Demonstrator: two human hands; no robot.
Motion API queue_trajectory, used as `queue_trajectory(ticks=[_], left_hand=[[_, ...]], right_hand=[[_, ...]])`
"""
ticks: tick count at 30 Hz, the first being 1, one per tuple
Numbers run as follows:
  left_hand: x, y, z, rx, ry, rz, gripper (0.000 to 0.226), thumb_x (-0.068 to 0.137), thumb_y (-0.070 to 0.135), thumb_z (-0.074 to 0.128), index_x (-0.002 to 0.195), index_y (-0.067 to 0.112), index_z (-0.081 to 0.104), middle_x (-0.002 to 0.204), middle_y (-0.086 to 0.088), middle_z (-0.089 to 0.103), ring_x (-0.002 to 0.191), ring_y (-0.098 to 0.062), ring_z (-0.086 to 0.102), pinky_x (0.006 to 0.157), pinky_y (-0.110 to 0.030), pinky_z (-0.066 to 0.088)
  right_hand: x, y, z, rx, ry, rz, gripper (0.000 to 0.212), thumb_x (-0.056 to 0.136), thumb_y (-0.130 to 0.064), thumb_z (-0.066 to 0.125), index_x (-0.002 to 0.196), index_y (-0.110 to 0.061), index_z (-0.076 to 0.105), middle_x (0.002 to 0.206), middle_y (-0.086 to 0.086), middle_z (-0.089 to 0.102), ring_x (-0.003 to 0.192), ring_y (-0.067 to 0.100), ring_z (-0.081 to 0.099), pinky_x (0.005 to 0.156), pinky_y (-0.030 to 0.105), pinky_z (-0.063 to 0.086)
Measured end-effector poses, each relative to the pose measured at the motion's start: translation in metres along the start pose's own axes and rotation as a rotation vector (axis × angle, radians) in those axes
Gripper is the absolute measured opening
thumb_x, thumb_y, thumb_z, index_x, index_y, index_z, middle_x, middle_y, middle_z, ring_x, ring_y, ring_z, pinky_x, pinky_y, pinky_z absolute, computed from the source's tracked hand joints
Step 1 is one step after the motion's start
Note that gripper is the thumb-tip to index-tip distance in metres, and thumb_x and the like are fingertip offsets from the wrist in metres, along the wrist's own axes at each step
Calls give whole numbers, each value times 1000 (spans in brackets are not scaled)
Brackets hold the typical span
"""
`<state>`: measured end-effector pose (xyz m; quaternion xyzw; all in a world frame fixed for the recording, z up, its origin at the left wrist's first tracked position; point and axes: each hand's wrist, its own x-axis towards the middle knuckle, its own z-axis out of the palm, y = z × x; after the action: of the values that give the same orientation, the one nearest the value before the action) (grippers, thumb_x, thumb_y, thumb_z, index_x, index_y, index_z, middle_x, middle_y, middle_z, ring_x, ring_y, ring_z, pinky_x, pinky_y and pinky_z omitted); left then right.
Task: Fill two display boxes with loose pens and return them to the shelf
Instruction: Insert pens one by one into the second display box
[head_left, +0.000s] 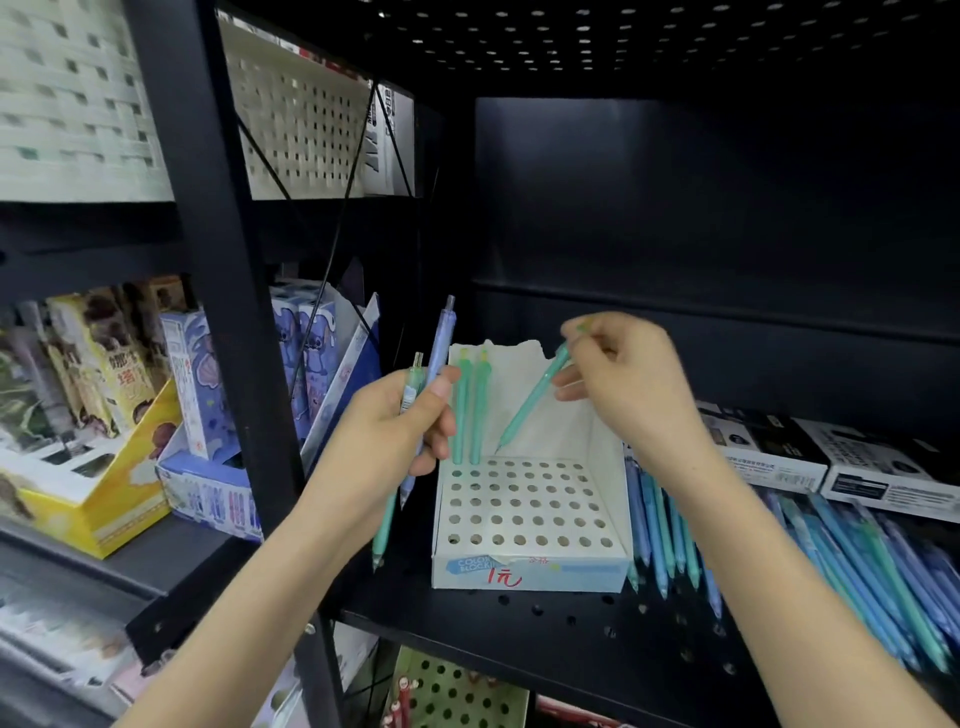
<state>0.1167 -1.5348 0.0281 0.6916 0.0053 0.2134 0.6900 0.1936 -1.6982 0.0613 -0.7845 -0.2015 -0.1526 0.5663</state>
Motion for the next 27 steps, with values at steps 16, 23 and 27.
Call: queue_trajectory(ticks=[16, 23, 27], left_hand=[[-4, -2, -5, -34, -61, -30, 12, 98, 17, 42, 92, 8, 47, 62, -4, 57, 49, -9, 47, 37, -17, 30], [-6, -2, -5, -17, -141, 23, 11, 97, 18, 43, 90, 11, 48, 61, -2, 58, 50, -11, 50, 39, -18, 30], [-7, 0, -2, 25, -213, 74, 11, 96, 19, 43, 89, 12, 48, 63, -2, 59, 50, -10, 51, 40, -17, 32]], right_hand=[[12, 11, 41, -301, -112, -94, 11, 87, -14, 53, 95, -19, 59, 81, -2, 65, 72, 15, 61, 74, 36, 54], [7, 8, 43, -415, -52, -116, 19, 88, -23, 57, 106, -20, 64, 78, -6, 62, 71, 9, 54, 61, 24, 37], [-15, -8, 36, -21, -76, -120, 24, 92, -36, 53, 85, -19, 69, 67, -7, 63, 59, 2, 53, 60, 20, 43]])
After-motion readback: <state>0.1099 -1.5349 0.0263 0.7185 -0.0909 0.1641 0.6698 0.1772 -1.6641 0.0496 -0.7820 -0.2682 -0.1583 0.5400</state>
